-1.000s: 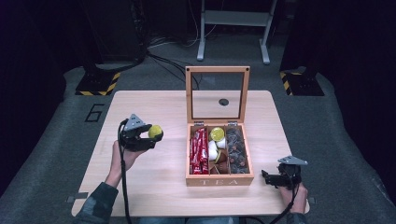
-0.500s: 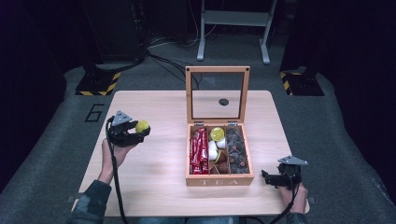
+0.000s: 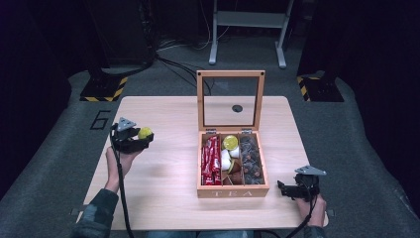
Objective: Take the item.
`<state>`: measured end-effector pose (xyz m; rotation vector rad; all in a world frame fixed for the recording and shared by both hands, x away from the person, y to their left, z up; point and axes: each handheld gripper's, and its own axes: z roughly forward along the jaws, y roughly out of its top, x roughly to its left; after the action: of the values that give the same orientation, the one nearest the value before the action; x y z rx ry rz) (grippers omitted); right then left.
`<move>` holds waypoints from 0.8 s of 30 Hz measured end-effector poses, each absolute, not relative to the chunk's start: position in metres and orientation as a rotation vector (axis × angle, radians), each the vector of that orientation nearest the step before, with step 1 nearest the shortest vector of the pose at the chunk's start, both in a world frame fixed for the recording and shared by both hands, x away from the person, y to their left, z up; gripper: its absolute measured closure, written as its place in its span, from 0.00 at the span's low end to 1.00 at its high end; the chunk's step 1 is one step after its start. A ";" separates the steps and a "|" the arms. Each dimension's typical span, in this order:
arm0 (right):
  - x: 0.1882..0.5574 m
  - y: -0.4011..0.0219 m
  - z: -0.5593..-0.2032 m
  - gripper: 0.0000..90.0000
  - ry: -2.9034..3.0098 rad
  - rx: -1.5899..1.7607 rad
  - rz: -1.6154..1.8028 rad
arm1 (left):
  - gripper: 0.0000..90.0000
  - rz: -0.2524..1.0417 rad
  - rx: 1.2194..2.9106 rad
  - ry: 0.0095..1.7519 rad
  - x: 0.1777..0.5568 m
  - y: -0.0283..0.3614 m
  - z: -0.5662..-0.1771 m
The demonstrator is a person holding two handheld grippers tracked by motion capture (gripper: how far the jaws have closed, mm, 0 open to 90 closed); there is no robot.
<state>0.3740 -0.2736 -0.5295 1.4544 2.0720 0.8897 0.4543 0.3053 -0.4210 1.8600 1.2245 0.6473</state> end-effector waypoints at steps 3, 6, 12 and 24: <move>0.374 -0.274 -0.530 0.04 2.071 1.454 0.893 | 0.42 0.638 1.866 1.230 0.458 0.304 -0.428; 0.374 -0.274 -0.530 0.04 2.071 1.454 0.890 | 0.42 0.626 1.869 1.245 0.460 0.302 -0.434; 0.374 -0.274 -0.530 0.04 2.072 1.454 0.891 | 0.42 0.606 1.867 1.266 0.465 0.296 -0.448; 0.374 -0.274 -0.530 0.04 2.070 1.456 0.892 | 0.42 0.566 1.886 1.278 0.474 0.282 -0.470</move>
<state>0.3739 -0.2735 -0.5296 1.4559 2.0700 0.8917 0.4739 0.2823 -0.4697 1.8861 1.2776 0.5658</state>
